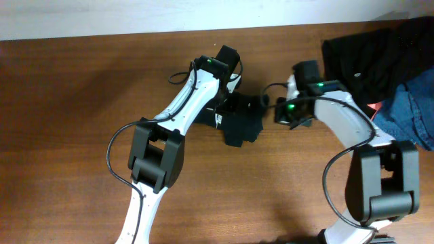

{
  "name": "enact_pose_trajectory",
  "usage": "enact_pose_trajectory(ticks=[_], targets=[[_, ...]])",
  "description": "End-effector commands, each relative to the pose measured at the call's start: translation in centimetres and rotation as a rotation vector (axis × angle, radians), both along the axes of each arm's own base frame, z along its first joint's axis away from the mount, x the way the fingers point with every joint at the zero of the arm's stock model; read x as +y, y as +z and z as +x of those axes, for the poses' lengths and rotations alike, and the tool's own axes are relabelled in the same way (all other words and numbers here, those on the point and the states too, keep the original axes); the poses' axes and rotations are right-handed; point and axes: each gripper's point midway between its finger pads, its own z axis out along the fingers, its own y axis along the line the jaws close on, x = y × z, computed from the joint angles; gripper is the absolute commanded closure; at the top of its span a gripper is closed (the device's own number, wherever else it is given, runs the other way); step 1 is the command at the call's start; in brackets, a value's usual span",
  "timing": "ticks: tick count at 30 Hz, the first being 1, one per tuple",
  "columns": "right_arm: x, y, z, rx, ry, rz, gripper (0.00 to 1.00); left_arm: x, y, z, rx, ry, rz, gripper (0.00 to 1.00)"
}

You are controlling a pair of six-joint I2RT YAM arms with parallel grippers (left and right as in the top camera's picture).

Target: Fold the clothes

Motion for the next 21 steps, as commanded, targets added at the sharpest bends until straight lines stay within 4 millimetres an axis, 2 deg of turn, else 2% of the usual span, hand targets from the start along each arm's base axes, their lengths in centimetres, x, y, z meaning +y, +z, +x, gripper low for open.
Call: enact_pose_trajectory(ticks=[1,4,7,12,16,21], targets=[[-2.2,0.3,-0.5,0.0,-0.058,-0.005,0.96,0.4,-1.0,0.1,0.014,0.012,0.013,0.99],[-3.8,-0.4,-1.1,0.022,-0.099,-0.007,0.96,0.3,-2.1,0.1,0.024,0.009,0.026,0.99],[-4.0,-0.9,-1.5,0.029,-0.096,0.009,0.96,0.2,-3.3,-0.3,0.045,0.003,0.038,1.0],[1.2,0.3,-1.2,-0.044,0.112,0.209,0.96,0.0,-5.4,-0.8,0.078,-0.005,0.058,0.99],[3.4,0.7,-0.3,-0.104,0.179,0.217,0.96,-0.1,-5.9,-1.0,0.084,-0.01,0.061,0.99],[7.1,1.3,-0.3,-0.14,0.269,0.254,0.96,-0.3,-6.4,-0.9,0.08,-0.011,0.061,0.99]])
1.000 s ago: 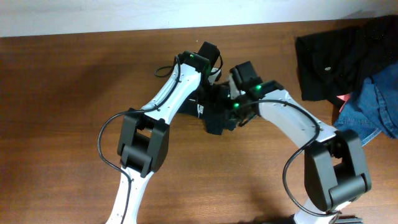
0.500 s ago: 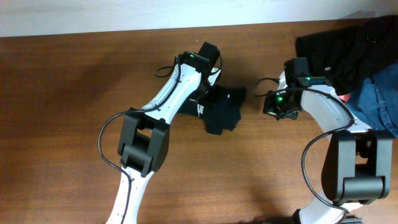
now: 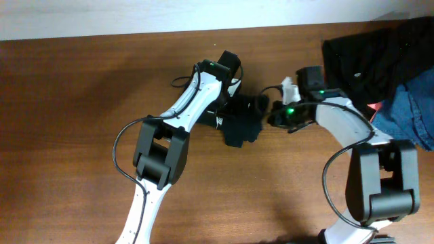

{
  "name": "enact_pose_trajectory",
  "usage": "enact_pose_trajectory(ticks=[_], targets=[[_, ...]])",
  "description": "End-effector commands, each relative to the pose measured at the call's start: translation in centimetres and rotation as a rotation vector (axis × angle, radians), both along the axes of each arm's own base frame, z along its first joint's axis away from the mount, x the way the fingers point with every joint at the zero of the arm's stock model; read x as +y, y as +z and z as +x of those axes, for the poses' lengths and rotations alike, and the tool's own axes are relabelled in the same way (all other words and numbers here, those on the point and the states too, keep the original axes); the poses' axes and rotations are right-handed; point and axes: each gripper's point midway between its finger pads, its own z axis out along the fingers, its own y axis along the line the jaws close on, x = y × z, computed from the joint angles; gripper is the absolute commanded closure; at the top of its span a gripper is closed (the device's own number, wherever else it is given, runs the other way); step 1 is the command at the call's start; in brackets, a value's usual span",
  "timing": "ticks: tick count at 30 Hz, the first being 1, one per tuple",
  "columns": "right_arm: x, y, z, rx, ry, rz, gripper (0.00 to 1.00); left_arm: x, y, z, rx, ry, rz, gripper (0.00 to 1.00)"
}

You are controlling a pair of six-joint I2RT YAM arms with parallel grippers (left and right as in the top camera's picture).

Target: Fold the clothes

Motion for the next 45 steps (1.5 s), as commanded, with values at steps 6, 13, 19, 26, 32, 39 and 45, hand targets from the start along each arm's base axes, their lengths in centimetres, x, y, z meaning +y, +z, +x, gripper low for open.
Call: enact_pose_trajectory(ticks=[6,13,19,26,32,39,45], targets=[[5.9,1.2,-0.7,-0.062,0.136,0.061,0.96,-0.2,-3.4,-0.6,0.037,-0.006,0.031,0.99],[6.5,-0.7,-0.7,-0.039,0.124,0.019,0.96,-0.2,-3.4,-0.5,0.036,-0.006,0.031,0.99],[6.4,-2.8,-1.1,-0.041,0.124,0.02,0.96,0.0,-3.4,-0.4,0.028,-0.005,0.044,0.99],[4.7,-5.4,-2.0,-0.012,0.056,-0.02,0.96,0.4,-3.5,-0.2,0.018,-0.001,0.063,1.0],[2.8,-7.1,-2.6,-0.007,0.008,-0.092,0.96,1.6,-3.6,0.5,0.002,0.015,0.096,0.99],[1.8,-7.7,-2.7,0.011,-0.054,-0.137,0.96,6.4,-3.4,2.7,-0.028,0.091,0.192,1.0],[1.8,-7.7,-2.7,0.01,-0.054,-0.137,0.96,12.2,-3.3,3.6,0.038,0.204,0.213,0.99]])
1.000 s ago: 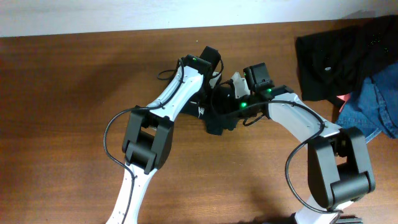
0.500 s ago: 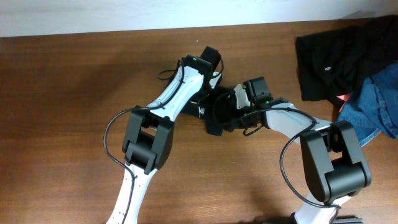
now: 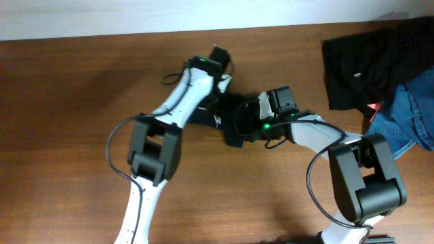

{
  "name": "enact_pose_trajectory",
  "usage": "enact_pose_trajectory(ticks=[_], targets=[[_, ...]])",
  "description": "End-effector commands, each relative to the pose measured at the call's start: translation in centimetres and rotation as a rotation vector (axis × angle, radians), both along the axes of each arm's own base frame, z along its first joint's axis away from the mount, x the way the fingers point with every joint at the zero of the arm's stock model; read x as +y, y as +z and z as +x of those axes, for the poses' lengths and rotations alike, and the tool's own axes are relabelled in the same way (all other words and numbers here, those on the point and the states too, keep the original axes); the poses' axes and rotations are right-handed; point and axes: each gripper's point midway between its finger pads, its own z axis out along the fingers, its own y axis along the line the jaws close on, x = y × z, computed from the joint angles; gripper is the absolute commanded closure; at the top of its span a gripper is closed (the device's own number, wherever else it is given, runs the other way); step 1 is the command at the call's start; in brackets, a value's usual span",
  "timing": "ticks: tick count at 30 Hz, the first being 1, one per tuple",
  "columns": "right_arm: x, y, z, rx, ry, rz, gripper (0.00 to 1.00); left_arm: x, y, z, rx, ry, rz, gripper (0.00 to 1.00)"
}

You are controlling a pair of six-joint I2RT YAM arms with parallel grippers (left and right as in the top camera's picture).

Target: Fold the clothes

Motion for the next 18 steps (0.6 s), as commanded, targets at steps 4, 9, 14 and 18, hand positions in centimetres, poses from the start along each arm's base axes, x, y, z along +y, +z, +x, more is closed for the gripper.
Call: enact_pose_trajectory(ticks=[4,9,14,18], targets=[[-3.1,-3.0,-1.3,0.061,-0.072,-0.144,0.96,10.8,-3.3,2.4,0.046,0.183,0.164,0.99],[-3.1,-3.0,-1.3,0.06,-0.073,-0.144,0.96,14.6,-2.6,4.0,0.035,0.272,0.142,0.99],[-3.1,-2.9,-1.1,0.054,-0.073,-0.141,0.96,15.1,0.7,5.2,0.033,0.313,0.032,0.99],[-3.0,-2.9,-1.0,0.05,-0.072,-0.138,0.96,12.8,4.4,6.0,0.012,0.299,-0.087,0.99]])
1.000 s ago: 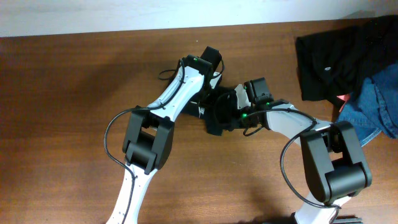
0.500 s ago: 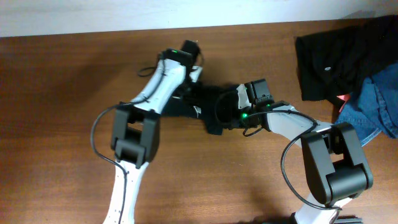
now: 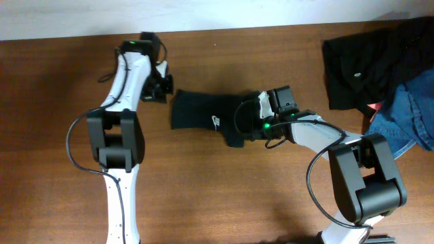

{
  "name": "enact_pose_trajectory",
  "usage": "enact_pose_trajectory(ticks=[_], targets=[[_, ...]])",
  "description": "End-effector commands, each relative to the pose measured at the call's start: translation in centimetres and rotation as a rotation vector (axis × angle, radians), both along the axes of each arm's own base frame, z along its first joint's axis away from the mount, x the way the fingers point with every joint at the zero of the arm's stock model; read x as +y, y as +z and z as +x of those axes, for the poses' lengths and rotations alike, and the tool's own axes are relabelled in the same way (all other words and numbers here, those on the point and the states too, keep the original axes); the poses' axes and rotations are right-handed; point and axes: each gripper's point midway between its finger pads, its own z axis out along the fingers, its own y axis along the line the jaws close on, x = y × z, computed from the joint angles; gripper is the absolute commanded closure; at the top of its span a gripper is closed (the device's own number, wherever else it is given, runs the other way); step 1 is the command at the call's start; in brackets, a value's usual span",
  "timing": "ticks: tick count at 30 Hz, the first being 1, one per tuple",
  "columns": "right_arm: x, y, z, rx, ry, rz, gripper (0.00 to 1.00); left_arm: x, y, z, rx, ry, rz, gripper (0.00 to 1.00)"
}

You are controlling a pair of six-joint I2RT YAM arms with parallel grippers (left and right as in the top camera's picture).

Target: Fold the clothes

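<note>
A small black garment [image 3: 203, 112] with a white logo lies spread flat in the middle of the table, stretched out leftward. My right gripper [image 3: 249, 120] sits on its right end with the fingers buried in the cloth, shut on it. My left gripper [image 3: 161, 85] is at the garment's upper left corner, just off its edge. The overhead view does not show whether it touches the cloth, or whether its fingers are open.
A heap of clothes lies at the far right: a black piece [image 3: 366, 57] and blue denim [image 3: 410, 112] with something red [image 3: 373, 108] under it. The table's far edge [image 3: 217, 28] meets a white wall.
My left gripper has moved from over the bunched garment to the left, and the garment now lies drawn out leftward into a longer flat shape. The right gripper has stayed on its right end.
At first both grippers stood at a bunched black garment, left on its top, right just beside its right edge. The right gripper then came in closer and settled on the right end. Now the left gripper is away to the left and the cloth is spread out.
</note>
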Motion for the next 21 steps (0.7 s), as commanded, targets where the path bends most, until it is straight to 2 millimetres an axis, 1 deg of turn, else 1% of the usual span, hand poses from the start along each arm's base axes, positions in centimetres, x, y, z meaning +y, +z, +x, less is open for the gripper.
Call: enact_pose_trajectory(ticks=[1,4,6,10,11,12,13,14,15,17,19,21], targets=[[-2.8,-2.8,-1.2,0.055,-0.064,-0.125,0.96,-3.0,3.2,1.1,-0.062,-0.034,-0.097,0.99],[-2.7,-2.8,-1.2,0.055,-0.063,-0.121,0.96,-4.6,4.7,1.0,-0.082,-0.064,-0.102,0.99],[-2.5,-2.6,-1.1,0.055,-0.057,-0.107,0.96,-5.6,5.1,0.5,-0.078,-0.086,-0.103,1.0],[-1.8,-2.0,-0.8,0.047,-0.043,-0.071,0.96,-7.8,4.7,-0.9,-0.044,-0.133,-0.094,0.99],[-1.5,-1.6,-0.5,0.038,-0.038,-0.057,0.96,-7.9,4.5,-1.1,-0.039,-0.14,-0.084,0.99],[-1.2,-0.8,-0.1,0.018,-0.023,-0.042,0.93,-7.9,4.2,-1.2,-0.035,-0.146,-0.062,0.99],[-1.0,-0.2,0.3,-0.002,-0.014,-0.037,0.89,-7.8,4.0,-1.3,-0.03,-0.148,-0.047,0.99],[-0.8,0.8,0.9,-0.035,-0.001,-0.036,0.76,-7.7,3.7,-1.4,-0.024,-0.148,-0.037,0.99],[-0.7,1.8,1.4,-0.064,0.016,-0.038,0.68,-7.6,3.5,-1.5,-0.015,-0.148,-0.035,0.99],[-0.5,3.7,2.3,-0.109,0.043,-0.042,0.55,-7.5,3.1,-1.7,0.001,-0.147,-0.032,0.99],[-0.3,5.3,3.1,-0.142,0.043,-0.036,0.39,-7.5,2.7,-1.9,0.012,-0.148,-0.03,0.99],[-0.2,5.9,3.8,-0.168,0.043,-0.031,0.33,-7.5,2.1,-1.9,0.02,-0.15,-0.024,0.99]])
